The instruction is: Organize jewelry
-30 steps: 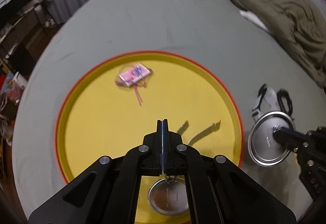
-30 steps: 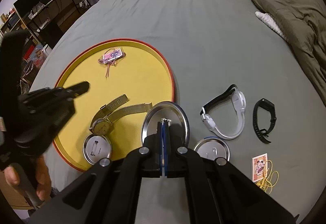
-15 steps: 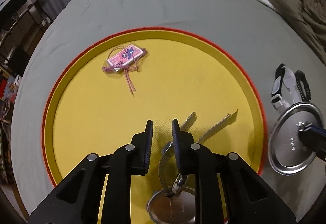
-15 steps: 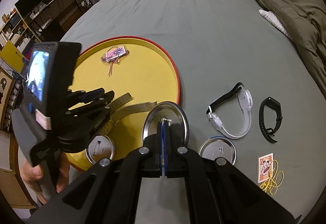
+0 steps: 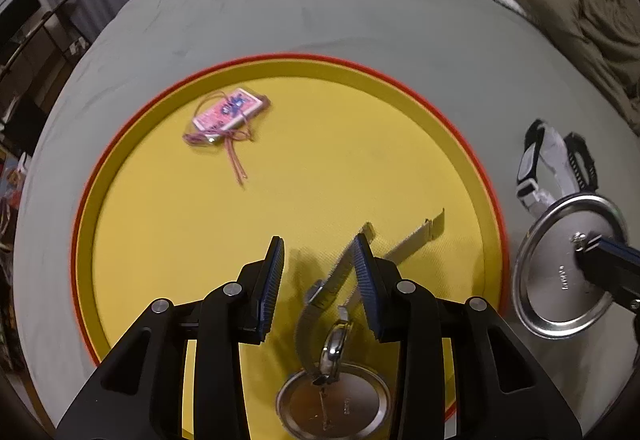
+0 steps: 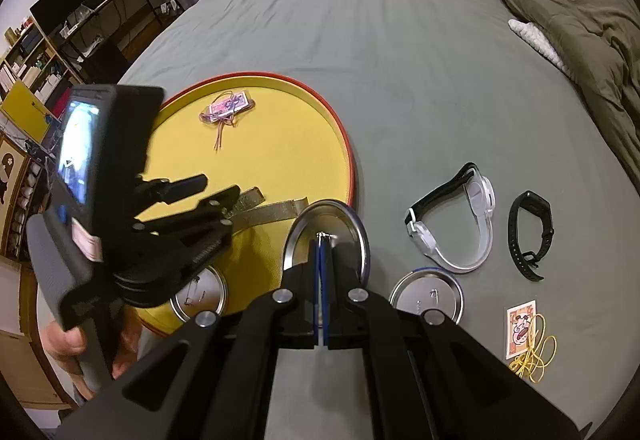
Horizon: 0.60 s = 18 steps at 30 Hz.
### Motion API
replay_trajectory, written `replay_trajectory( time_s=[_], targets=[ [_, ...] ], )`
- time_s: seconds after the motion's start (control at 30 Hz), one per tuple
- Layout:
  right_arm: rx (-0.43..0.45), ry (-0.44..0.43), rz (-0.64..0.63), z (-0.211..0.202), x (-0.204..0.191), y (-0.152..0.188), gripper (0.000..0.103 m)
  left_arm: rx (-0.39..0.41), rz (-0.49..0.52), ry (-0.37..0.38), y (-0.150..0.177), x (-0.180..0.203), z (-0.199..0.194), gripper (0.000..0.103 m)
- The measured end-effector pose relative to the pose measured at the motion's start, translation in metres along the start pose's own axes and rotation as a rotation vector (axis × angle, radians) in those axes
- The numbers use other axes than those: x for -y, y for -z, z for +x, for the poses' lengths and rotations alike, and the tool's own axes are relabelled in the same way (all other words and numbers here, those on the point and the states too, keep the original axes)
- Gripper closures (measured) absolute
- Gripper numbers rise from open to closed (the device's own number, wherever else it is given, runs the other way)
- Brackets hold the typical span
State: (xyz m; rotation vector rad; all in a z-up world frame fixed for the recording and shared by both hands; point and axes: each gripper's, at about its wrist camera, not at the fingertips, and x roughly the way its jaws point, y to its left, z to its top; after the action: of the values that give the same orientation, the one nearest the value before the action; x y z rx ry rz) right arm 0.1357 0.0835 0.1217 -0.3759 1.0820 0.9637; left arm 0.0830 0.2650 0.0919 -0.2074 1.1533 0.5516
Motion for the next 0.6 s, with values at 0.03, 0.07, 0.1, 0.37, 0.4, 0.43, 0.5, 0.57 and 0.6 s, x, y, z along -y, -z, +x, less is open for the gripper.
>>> replay_trajectory(
  time_s=[0.03,0.07,0.1,0.37,0.4,0.43,0.5,0.57,0.6],
  targets=[
    [0.0,0.002,0.0,0.0,0.0,0.0,0.101,-0.005,0.007,0.0,0.001,0.003,0.002,0.069],
    [0.0,0.003,0.001,0.0,0.0,-0.001,0.101,-0.011,0.015,0.0,0.001,0.005,0.003,0.069],
    [0.001,0.002,0.001,-0.001,0.001,0.0,0.101,-0.019,0.022,-0.001,0.002,0.007,0.006,0.069],
    [0.001,-0.002,0.005,0.0,0.0,-0.001,0.101,-0.06,0.004,0.049,0.001,0.006,0.018,0.086],
    [0.001,-0.002,0.007,0.0,0.001,-0.001,0.101,-0.061,0.0,0.063,0.001,0.004,0.018,0.089],
    [0.001,-0.004,0.007,0.0,0.0,-0.001,0.101,-0.063,-0.002,0.07,0.001,0.004,0.018,0.093],
    [0.002,-0.003,0.006,0.0,0.0,-0.002,0.101,-0.066,-0.008,0.085,0.0,0.003,0.017,0.098],
    [0.004,-0.003,0.006,-0.001,0.001,-0.002,0.101,-0.067,-0.013,0.095,0.001,0.003,0.016,0.1],
    [0.006,-0.004,0.007,-0.002,0.002,-0.002,0.101,-0.067,-0.015,0.093,0.002,0.003,0.016,0.1]
  ],
)
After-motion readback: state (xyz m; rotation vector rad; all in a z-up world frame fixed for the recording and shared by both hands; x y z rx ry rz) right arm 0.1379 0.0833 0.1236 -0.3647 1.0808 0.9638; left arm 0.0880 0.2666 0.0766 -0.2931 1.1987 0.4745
